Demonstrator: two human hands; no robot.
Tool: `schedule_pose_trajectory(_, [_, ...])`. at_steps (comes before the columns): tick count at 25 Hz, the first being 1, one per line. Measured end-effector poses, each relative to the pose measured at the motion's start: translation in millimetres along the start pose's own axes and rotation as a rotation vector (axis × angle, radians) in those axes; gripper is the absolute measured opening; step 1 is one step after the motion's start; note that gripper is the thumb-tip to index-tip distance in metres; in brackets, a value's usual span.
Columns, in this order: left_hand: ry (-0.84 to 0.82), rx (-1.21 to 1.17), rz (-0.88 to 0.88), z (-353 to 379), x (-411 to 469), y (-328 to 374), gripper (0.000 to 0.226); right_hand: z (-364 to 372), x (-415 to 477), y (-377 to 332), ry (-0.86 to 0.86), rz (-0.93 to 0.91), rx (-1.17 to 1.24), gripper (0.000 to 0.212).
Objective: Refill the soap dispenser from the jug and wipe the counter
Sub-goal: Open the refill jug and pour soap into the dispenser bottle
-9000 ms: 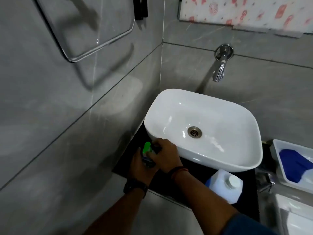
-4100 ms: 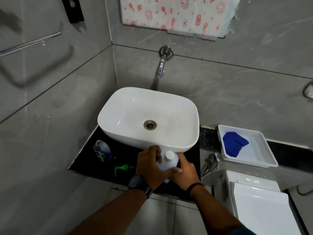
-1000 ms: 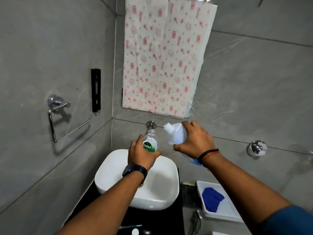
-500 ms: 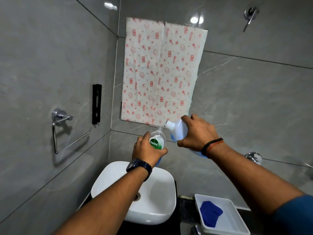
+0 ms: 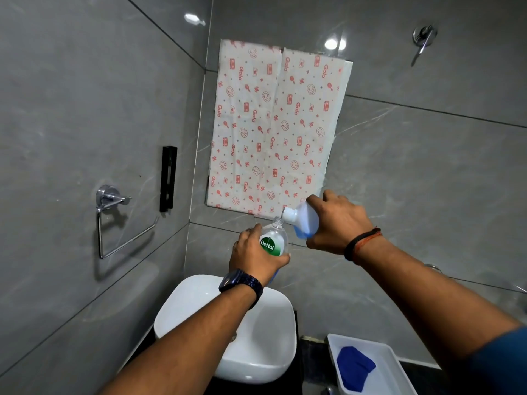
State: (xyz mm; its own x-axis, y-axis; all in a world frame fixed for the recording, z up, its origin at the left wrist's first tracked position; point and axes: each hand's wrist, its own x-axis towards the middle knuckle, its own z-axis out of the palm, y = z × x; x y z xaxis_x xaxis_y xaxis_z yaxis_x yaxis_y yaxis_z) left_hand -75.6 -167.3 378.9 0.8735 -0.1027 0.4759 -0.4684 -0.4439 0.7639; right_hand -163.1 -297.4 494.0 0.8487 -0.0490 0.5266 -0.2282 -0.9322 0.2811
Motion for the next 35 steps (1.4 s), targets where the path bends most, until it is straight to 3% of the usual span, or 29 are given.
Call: schedule_pose_trajectory(35, [0.03,0.004,-0.01,-21,-3,-3,0.093,-23,8,-15,-0.041,-0.085,-0.096,0.074])
